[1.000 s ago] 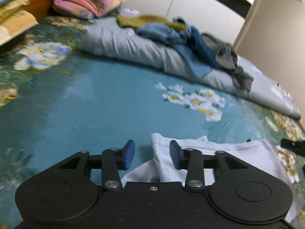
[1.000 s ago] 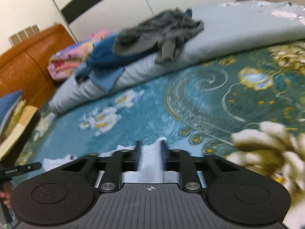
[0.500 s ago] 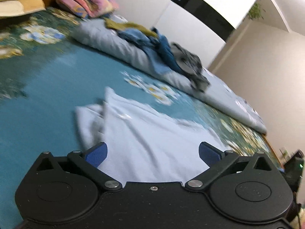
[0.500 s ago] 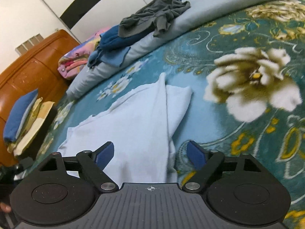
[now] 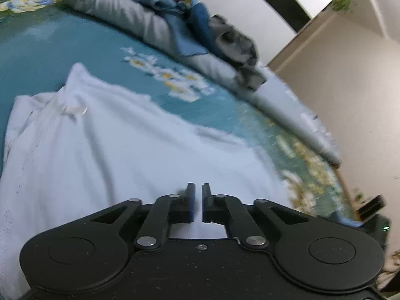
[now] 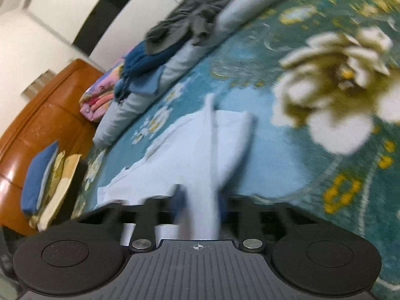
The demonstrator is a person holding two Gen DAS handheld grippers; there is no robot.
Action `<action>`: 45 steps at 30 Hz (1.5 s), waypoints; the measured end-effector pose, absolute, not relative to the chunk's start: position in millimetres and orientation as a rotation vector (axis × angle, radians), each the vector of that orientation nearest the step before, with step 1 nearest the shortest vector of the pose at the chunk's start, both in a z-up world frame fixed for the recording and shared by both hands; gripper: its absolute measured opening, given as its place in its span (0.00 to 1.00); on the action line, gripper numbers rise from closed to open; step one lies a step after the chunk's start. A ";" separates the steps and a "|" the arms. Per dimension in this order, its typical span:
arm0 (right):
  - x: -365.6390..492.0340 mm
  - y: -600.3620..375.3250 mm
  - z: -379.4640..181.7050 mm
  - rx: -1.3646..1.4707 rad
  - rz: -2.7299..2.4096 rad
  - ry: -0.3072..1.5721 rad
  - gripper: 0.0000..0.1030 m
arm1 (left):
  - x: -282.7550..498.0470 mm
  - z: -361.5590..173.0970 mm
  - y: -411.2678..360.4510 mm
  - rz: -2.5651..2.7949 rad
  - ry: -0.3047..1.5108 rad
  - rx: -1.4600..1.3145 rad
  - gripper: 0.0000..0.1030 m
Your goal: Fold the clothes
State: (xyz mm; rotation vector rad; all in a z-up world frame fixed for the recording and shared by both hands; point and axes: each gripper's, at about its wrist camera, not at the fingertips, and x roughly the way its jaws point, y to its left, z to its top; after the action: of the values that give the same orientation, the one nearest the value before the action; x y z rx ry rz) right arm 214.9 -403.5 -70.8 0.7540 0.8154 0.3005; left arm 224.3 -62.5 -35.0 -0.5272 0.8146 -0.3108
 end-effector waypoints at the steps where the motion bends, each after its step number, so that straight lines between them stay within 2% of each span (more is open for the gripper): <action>1: 214.9 -405.6 -72.9 0.778 0.303 0.817 0.09 | 225.6 -39.3 -62.2 -0.301 0.827 -0.529 0.00; 8: 222.4 -383.6 -46.5 0.683 0.272 0.820 0.06 | 233.6 -39.1 -61.8 -0.282 0.870 -0.518 0.00; 16: 218.3 -324.7 25.2 0.441 0.281 0.801 0.06 | 170.8 -6.7 31.4 -0.271 0.726 -0.701 0.01; 19: 223.3 -282.6 46.5 0.339 0.311 0.802 0.06 | 147.9 -3.6 77.9 -0.202 0.703 -0.760 0.06; 21: 225.1 -249.9 57.2 0.248 0.321 0.805 0.06 | 133.5 -2.6 107.7 -0.153 0.692 -0.796 0.17; 22: 227.2 -230.9 61.0 0.202 0.331 0.810 0.06 | 127.2 -3.2 118.6 -0.130 0.684 -0.812 0.19; 29: 231.9 -109.4 35.9 0.060 0.431 0.906 0.06 | 92.2 -10.0 164.2 -0.039 0.693 -0.859 0.23; 32: 234.6 -77.1 11.4 0.030 0.420 0.980 0.08 | 84.6 -10.7 169.3 -0.042 0.698 -0.849 0.31; 35: 230.0 -71.0 8.1 0.053 0.456 0.981 0.20 | 84.0 -12.2 170.4 -0.052 0.698 -0.843 0.34; 38: 224.7 -85.6 21.3 0.152 0.539 0.959 0.20 | 85.7 -13.4 164.7 -0.083 0.701 -0.849 0.34; 40: 219.6 -104.0 32.3 0.190 0.544 0.915 0.19 | 88.7 -10.3 154.8 -0.142 0.700 -0.841 0.38; 45: 208.4 -160.9 48.7 0.226 0.440 0.819 0.27 | 97.4 -4.2 115.8 -0.292 0.729 -0.798 0.50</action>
State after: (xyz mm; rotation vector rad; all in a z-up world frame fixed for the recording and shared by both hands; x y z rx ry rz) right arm 208.4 -160.9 48.7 0.2261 0.8188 0.4400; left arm 97.4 115.8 -4.2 -0.7977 0.7293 -0.2918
